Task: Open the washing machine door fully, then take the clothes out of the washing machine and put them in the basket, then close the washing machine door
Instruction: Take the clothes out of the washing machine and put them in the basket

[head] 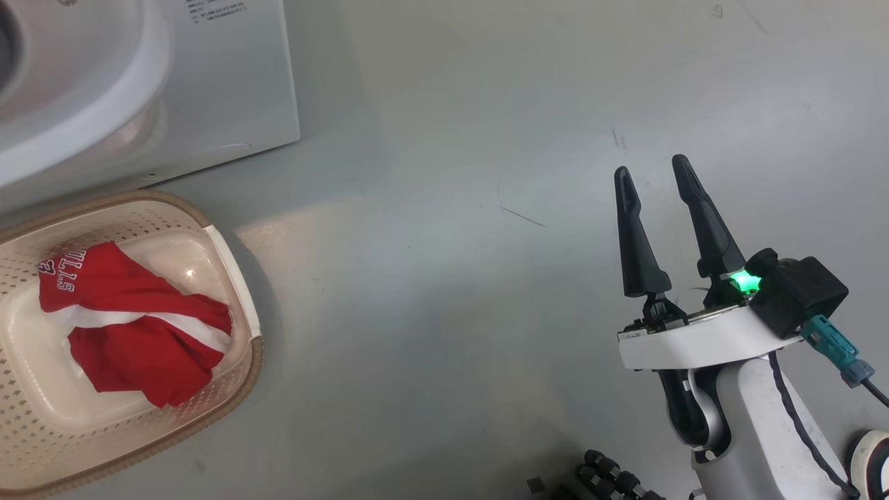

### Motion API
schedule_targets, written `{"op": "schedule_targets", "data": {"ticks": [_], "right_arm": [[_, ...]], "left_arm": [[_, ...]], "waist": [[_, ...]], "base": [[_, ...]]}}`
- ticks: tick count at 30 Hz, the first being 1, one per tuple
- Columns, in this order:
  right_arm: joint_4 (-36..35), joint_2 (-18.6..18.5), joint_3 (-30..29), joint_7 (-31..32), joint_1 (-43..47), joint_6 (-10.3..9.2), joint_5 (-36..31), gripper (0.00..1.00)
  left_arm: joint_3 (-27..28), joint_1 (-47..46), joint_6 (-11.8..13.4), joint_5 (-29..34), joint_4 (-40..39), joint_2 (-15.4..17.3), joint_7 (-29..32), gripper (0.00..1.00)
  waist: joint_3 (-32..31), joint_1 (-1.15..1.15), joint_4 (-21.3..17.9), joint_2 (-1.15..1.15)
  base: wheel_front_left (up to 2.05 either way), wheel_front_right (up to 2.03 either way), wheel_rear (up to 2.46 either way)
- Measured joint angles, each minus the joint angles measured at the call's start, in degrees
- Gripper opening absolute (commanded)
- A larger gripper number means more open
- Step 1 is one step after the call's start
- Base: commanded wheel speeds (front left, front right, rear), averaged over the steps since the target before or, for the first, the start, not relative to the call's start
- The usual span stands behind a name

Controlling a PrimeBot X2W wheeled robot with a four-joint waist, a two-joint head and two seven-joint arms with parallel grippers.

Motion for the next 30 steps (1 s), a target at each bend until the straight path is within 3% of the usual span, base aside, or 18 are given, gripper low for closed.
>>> {"op": "schedule_targets", "data": {"ticks": [8, 9, 10, 23, 30], "right_arm": [[-0.45, 0.01, -0.32, -0.01, -1.17, -0.01, -0.13, 1.0], [-0.44, 0.01, -0.32, 0.0, -1.17, -0.01, -0.19, 1.0], [-0.44, 0.01, -0.33, -0.01, -1.18, -0.01, -0.24, 1.0], [0.55, 0.01, -1.63, -0.01, -1.81, -0.07, -1.16, 1.0], [1.58, -0.01, -2.86, -0.01, -1.84, 0.0, -1.92, 1.0]], "left_arm": [[-0.42, -2.45, 0.98, 0.98, 2.65, 0.27, -0.59, 1.0], [-0.62, -2.7, 0.98, 1.29, 2.85, 0.27, -0.6, 0.43], [-0.75, -2.92, 0.98, 1.34, 3.04, 0.25, -0.67, 0.0], [-2.18, -3.57, 0.77, 1.58, 7.26, -3.02, -6.6, 0.0], [-1.3, -3.49, -0.11, -0.94, 8.86, -7.95, -13.44, 0.0]], "waist": [[1.69, 0.0, 0.33, 0.0], [1.73, 0.0, 0.39, 0.0], [1.76, 0.0, 0.45, 0.0], [0.27, 0.0, 2.51, 0.0], [-2.72, 0.0, 4.62, 0.0]], "base": [[0.0, 0.0, 0.0], [0.0, 0.0, 0.0], [0.0, 0.0, 0.0], [0.0, 0.0, 0.0], [0.0, 0.0, 0.0]]}}
